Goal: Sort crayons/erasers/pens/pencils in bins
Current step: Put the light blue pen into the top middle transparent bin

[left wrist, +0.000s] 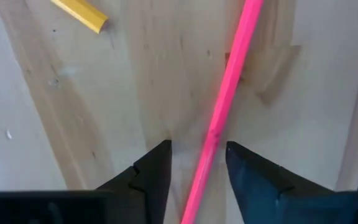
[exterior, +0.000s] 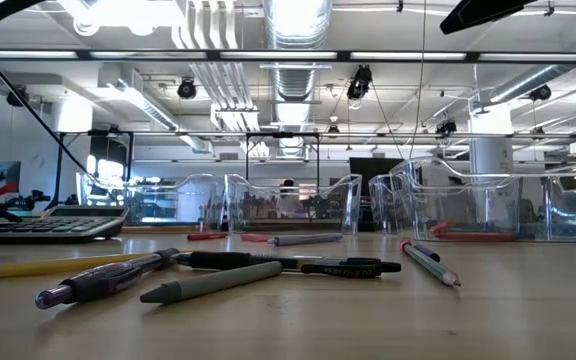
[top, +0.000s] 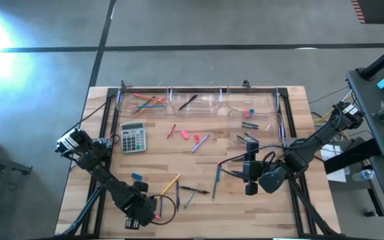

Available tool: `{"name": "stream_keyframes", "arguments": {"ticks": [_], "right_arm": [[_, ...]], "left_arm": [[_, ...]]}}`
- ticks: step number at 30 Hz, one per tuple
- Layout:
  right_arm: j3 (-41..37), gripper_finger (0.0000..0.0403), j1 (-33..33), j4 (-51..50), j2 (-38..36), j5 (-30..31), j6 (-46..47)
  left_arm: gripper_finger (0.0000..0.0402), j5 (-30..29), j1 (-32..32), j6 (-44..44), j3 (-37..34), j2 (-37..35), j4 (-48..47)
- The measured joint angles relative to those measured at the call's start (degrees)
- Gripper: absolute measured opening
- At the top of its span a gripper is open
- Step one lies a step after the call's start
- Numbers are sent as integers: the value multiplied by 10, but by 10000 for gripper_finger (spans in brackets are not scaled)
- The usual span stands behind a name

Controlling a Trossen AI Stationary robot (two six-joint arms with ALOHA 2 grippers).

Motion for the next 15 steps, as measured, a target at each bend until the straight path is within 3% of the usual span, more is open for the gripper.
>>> {"name": "stream_keyframes", "arguments": {"ticks": [11,15], "right_arm": [[0,176,0,13,0,0,-16],[0,176,0,13,0,1,-16]], "left_arm": [[18,-18,0,11,-7,23,-8],[7,-14,0,15,-8,21,-8]]}}
